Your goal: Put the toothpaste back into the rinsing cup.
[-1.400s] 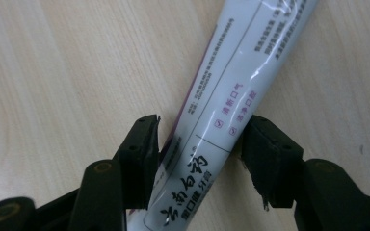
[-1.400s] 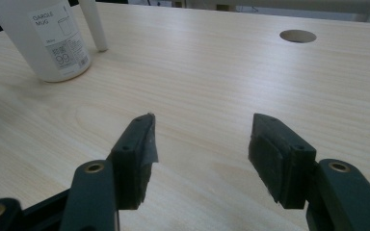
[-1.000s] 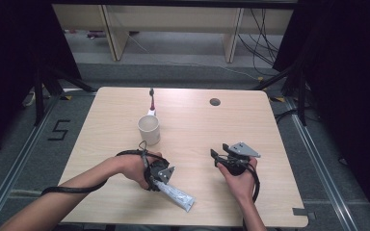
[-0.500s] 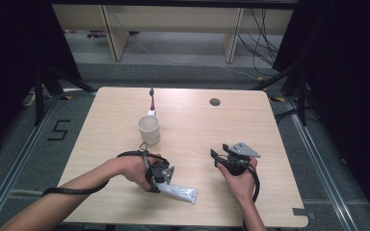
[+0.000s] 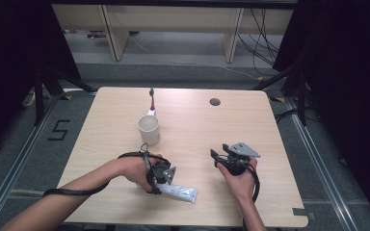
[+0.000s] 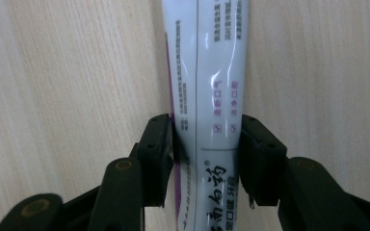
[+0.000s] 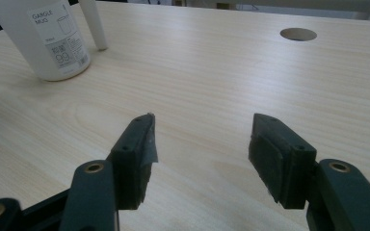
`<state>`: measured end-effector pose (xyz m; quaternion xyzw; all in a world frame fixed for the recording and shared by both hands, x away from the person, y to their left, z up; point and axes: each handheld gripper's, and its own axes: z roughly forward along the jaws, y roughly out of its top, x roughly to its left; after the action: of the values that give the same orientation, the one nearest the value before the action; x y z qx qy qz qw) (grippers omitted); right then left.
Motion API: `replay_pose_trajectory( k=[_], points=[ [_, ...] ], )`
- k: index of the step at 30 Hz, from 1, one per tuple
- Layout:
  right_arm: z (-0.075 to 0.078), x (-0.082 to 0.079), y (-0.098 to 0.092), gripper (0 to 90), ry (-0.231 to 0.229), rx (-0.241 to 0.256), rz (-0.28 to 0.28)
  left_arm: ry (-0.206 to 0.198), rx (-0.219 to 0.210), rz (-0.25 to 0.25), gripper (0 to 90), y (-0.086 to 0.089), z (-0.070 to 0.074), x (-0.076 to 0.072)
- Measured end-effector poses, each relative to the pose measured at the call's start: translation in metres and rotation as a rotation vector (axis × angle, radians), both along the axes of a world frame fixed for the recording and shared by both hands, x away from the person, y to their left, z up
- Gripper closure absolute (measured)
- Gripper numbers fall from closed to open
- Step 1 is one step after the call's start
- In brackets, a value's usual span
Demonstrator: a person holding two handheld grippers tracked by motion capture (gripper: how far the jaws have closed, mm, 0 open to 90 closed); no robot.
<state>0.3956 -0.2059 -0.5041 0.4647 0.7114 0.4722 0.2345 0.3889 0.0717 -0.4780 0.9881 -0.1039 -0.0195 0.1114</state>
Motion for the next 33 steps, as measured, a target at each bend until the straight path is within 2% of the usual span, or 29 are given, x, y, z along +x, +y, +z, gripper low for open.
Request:
replay_pose_trajectory(
  k=[1,4,5,6,7,8,9,10,11,12,13,14,15,18,21,22,24,26,27,28,29,30,31,32,33],
  points=[
    [0.0,-0.001,0.001,42.8,0.016,0.017,-0.007,-0.002,-0.002,-0.001,57.4,-0.001,0.0,-0.001],
    [0.0,-0.001,0.001,42.8,0.01,0.016,-0.009,0.004,-0.012,0.003,57.3,-0.003,0.001,-0.002],
    [0.0,0.001,-0.001,42.8,-0.025,-0.012,0.003,-0.006,-0.003,-0.013,57.2,-0.005,0.002,-0.002],
    [0.0,0.002,-0.002,42.7,-0.026,-0.018,0.002,0.001,-0.013,-0.002,57.2,-0.005,0.002,-0.003],
    [0.0,0.001,-0.001,42.7,-0.013,-0.001,0.004,-0.007,0.0,-0.018,57.2,-0.007,0.003,-0.002],
    [0.0,0.002,-0.002,42.7,-0.023,-0.017,0.003,0.001,-0.011,-0.006,57.2,-0.008,0.002,-0.003],
    [0.0,0.002,-0.001,42.8,-0.024,-0.005,0.006,-0.011,0.002,-0.024,57.3,-0.009,0.003,-0.002],
    [0.0,0.002,-0.002,42.7,-0.019,-0.009,0.007,0.0,-0.011,-0.011,57.2,-0.01,0.002,-0.004],
    [0.0,0.001,-0.001,42.7,-0.005,0.006,0.009,-0.014,0.004,-0.032,57.2,-0.011,0.003,-0.003],
    [0.0,0.001,-0.001,42.7,-0.007,0.002,0.003,-0.003,-0.01,-0.013,57.2,-0.012,0.002,-0.004],
    [0.0,0.001,-0.002,42.7,-0.007,-0.001,0.003,-0.01,0.001,-0.027,57.2,-0.013,0.003,-0.003],
    [0.0,0.0,0.0,42.7,0.008,0.024,-0.001,-0.01,0.002,-0.029,57.2,-0.013,0.003,-0.003],
    [0.0,0.002,-0.002,42.7,-0.014,-0.003,0.009,-0.001,-0.009,-0.015,57.2,-0.014,0.002,-0.004],
    [0.0,0.002,-0.002,42.7,-0.014,-0.003,0.009,-0.007,-0.002,-0.027,57.0,-0.016,0.002,-0.003],
    [-0.001,0.002,-0.002,42.7,-0.016,-0.006,0.007,-0.001,-0.009,-0.018,56.9,-0.017,0.002,-0.004],
    [-0.001,0.002,-0.002,42.7,-0.016,-0.005,0.007,-0.008,0.001,-0.034,56.8,-0.018,0.003,-0.003],
    [0.0,0.0,0.0,42.7,0.01,0.014,0.0,0.004,-0.014,-0.017,56.2,-0.018,0.002,-0.005],
    [0.0,0.002,-0.002,42.7,-0.012,-0.009,0.008,-0.004,-0.006,-0.03,55.7,-0.02,0.003,-0.004],
    [-0.001,0.0,0.0,42.7,0.008,0.024,-0.002,0.004,-0.019,-0.016,55.3,-0.021,0.002,-0.005],
    [-0.001,0.002,-0.002,42.7,-0.015,-0.005,0.008,0.003,-0.019,-0.016,55.0,-0.021,0.002,-0.005],
    [-0.001,0.001,0.0,42.7,0.003,0.016,0.001,-0.004,-0.008,-0.033,54.9,-0.022,0.003,-0.004],
    [0.0,0.0,0.0,42.7,0.009,0.024,0.0,0.008,-0.023,-0.019,54.7,-0.023,0.001,-0.005],
    [-0.001,0.0,0.0,42.7,0.009,0.024,-0.001,0.001,-0.018,-0.026,54.6,-0.023,0.001,-0.005],
    [0.0,0.001,-0.002,42.7,-0.013,-0.006,0.009,-0.003,-0.009,-0.038,54.6,-0.024,0.002,-0.005],
    [-0.001,0.0,0.0,42.7,0.007,0.019,0.0,0.005,-0.016,-0.027,54.7,-0.025,0.001,-0.005]
  ],
)
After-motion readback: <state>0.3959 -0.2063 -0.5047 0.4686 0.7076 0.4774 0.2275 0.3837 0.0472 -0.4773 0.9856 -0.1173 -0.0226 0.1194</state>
